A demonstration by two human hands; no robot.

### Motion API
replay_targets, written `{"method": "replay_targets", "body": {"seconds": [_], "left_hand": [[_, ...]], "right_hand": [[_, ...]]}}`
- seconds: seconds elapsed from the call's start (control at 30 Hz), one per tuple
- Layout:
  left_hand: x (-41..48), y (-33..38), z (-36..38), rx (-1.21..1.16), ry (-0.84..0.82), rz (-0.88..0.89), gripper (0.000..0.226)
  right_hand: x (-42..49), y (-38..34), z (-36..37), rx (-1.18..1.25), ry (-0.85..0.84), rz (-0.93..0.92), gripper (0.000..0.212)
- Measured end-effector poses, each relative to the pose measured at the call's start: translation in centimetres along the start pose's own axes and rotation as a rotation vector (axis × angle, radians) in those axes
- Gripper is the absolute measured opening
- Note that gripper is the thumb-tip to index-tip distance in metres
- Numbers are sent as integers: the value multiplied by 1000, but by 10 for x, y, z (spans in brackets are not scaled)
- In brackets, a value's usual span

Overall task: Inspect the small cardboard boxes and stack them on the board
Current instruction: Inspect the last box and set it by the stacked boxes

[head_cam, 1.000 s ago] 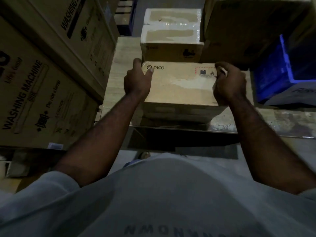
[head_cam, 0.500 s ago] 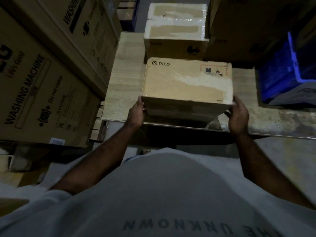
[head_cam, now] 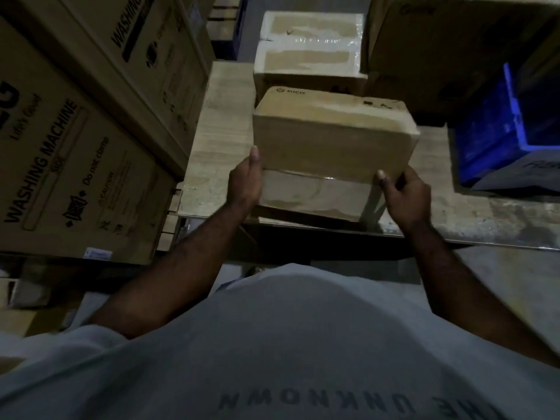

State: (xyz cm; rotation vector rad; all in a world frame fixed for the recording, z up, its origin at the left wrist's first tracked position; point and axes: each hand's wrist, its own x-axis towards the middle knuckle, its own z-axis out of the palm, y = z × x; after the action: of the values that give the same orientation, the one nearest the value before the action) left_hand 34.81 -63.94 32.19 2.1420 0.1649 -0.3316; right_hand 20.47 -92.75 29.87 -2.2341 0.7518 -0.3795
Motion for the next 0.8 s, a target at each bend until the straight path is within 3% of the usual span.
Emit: {"method": "replay_targets", "body": {"seconds": [0.17,0.3,0.57,0.8], "left_hand": [[15,6,4,110,98,156,50],[20,1,2,100,58,156,51],[16,9,-7,-414,-198,-47,62],[13,11,-19,-620,-359,-156,65]], "right_hand": [[15,-23,-3,-30,156,16,40],[23,-23,1,-48,94,39,40],[29,-14,13,-16,50,106,37],[36,-18,24,44,3,154,33]]}}
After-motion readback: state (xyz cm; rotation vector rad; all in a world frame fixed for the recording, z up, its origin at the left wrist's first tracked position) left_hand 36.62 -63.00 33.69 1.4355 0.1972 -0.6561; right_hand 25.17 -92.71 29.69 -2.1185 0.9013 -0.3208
